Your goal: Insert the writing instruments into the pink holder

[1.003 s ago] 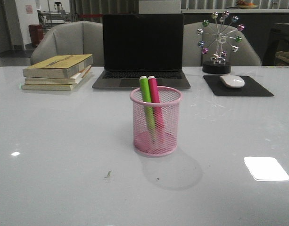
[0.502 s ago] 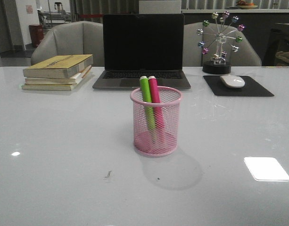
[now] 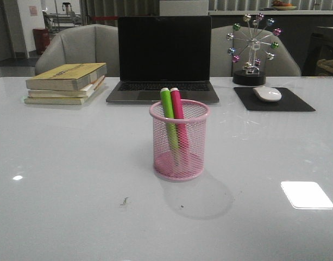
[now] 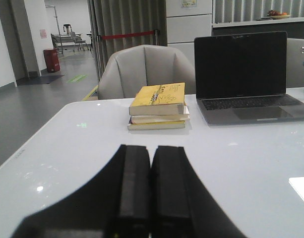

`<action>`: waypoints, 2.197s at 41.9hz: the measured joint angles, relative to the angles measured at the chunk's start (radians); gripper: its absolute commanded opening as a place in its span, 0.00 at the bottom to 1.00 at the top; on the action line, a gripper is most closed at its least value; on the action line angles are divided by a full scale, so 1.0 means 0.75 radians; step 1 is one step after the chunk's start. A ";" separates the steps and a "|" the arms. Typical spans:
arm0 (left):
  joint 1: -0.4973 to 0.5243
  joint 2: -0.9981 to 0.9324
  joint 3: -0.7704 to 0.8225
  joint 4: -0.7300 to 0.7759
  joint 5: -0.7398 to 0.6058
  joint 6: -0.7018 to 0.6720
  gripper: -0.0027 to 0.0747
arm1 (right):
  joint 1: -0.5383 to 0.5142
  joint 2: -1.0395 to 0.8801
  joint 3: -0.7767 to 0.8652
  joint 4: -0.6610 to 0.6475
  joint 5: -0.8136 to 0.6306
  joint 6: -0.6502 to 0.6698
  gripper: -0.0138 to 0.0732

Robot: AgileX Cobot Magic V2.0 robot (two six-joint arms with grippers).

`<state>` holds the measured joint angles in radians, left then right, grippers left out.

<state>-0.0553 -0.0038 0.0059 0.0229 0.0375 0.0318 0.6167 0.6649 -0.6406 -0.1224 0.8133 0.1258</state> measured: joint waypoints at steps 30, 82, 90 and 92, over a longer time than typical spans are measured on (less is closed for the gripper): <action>0.000 0.000 0.000 -0.001 0.000 0.000 0.16 | 0.000 0.000 0.000 0.000 0.000 0.000 0.22; 0.000 0.000 0.000 -0.001 0.000 0.000 0.16 | -0.826 -0.901 0.891 0.126 -1.022 0.000 0.22; 0.000 0.000 0.000 -0.001 0.000 0.000 0.16 | -0.826 -0.901 0.891 0.121 -1.027 0.000 0.22; 0.000 0.000 0.000 -0.001 0.000 0.000 0.16 | -0.826 -0.901 0.891 0.119 -1.033 0.000 0.22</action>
<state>-0.0553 -0.0038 0.0059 0.0222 0.0375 0.0318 -0.0031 -0.0104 0.0274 -0.0336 0.0385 0.1258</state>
